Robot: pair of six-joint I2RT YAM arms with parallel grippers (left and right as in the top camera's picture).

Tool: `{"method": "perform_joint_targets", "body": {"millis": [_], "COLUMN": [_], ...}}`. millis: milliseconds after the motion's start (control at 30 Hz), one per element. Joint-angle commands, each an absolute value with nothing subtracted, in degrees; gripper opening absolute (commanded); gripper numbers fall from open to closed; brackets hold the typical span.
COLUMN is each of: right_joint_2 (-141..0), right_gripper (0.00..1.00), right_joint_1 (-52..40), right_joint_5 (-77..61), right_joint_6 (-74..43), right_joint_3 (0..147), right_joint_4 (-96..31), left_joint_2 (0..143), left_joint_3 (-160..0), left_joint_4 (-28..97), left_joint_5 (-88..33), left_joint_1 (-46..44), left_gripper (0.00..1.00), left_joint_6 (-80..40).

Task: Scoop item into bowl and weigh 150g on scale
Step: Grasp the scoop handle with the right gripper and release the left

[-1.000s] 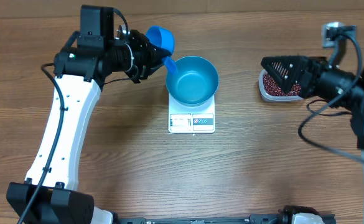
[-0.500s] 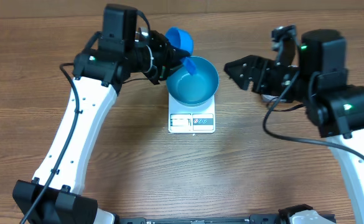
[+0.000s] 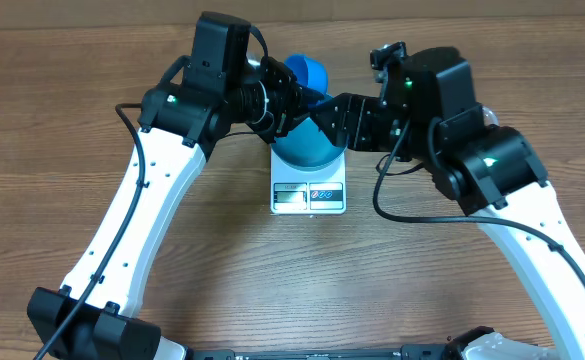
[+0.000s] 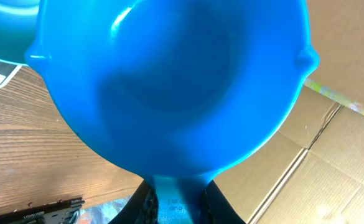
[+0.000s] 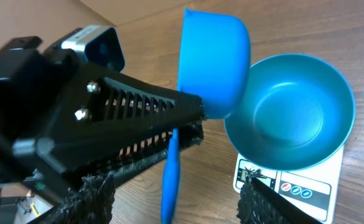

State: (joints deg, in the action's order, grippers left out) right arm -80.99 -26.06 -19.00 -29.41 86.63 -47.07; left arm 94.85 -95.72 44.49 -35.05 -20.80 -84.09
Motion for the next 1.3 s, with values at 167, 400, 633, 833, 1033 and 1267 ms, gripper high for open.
{"method": "perform_joint_targets", "body": {"millis": [167, 400, 633, 833, 1033, 1267], "right_joint_2": [-83.20, -83.24, -83.66, -84.68, -84.90, -84.90], "right_gripper": [0.54, 0.43, 0.33, 0.31, 0.26, 0.12], "right_joint_1": [-28.08, -28.12, -28.12, -28.12, -28.12, -28.12], "right_joint_5": [-16.08, -11.44, -11.62, -11.62, -11.60, -11.57], "right_joint_6": [-31.77, -34.54, -36.42, -38.17, -39.05, -39.05], "right_joint_3": [88.05, 88.05, 88.03, 88.03, 88.03, 88.03], "right_joint_4": [-44.95, -43.55, -43.99, -44.18, -44.16, -43.72], "left_joint_2": [95.46, 95.46, 95.46, 95.46, 95.46, 95.46], "left_joint_3": [-96.53, -96.53, -96.53, -96.51, -96.53, -96.53], "left_joint_4": [43.64, 43.66, 43.46, 43.18, 43.00, 43.03], "left_joint_5": [-33.17, -33.06, -33.23, -33.23, -33.21, -33.21], "left_joint_1": [-21.50, -21.93, -21.96, -21.96, -22.24, -22.26], "left_gripper": [0.04, 0.04, 0.04, 0.04, 0.04, 0.04], "left_joint_6": [-86.39, -85.71, -85.73, -85.76, -85.76, -85.73]}}
